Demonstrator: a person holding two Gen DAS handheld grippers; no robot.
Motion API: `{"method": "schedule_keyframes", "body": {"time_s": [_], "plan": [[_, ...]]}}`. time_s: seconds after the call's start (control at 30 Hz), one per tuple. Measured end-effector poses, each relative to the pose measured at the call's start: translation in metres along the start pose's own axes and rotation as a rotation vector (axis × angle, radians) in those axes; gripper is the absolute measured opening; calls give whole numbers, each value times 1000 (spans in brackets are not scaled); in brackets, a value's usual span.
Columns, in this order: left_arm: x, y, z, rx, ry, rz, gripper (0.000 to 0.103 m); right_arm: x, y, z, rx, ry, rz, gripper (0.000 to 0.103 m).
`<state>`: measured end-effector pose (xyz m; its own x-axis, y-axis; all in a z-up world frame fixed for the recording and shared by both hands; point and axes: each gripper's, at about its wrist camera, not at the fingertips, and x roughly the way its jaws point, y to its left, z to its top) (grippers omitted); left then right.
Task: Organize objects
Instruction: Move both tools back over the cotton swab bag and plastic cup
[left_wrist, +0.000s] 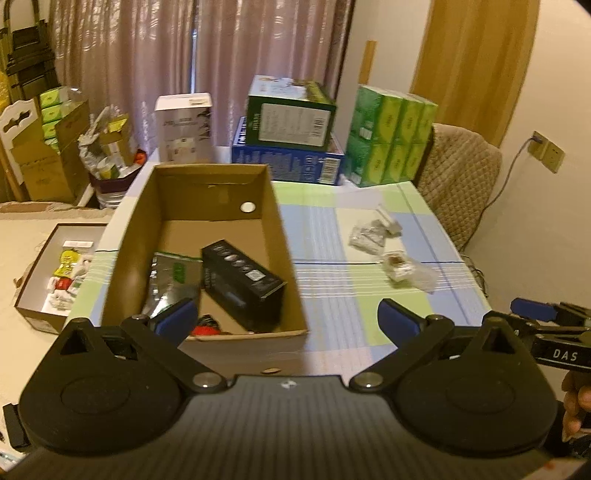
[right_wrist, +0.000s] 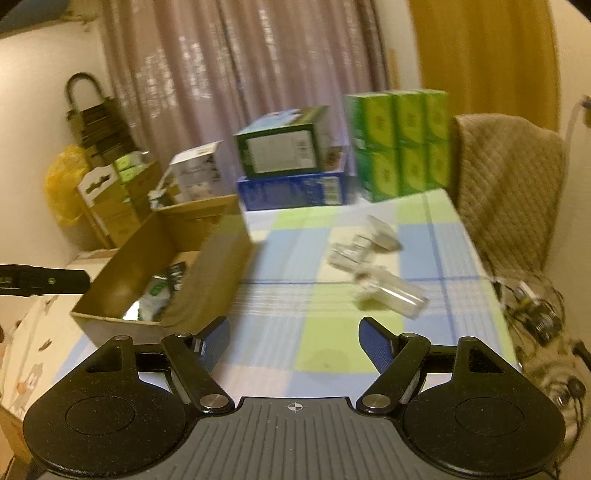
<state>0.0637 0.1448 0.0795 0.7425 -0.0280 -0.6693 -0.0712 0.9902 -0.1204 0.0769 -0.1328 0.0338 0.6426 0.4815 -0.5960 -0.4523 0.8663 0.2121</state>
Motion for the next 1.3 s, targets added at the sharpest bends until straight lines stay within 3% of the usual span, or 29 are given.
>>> {"method": "schedule_keyframes", "body": {"time_s": [0.23,0.6,1.03,1.3], "plan": [[9,-31,-3,39,9,-46,102,-19,-33,-17,77,6,-59,74],[26,-70,-11,86,51,-134,102,-34,-56,-37,94,29,-109,74],[26,-103,-7,128,47,-193,102,-64,-65,-24,48,-5,-174,74],[41,-121,-1,135,71,-204,102,-54,-73,-9,6,3,-162,74]]}}
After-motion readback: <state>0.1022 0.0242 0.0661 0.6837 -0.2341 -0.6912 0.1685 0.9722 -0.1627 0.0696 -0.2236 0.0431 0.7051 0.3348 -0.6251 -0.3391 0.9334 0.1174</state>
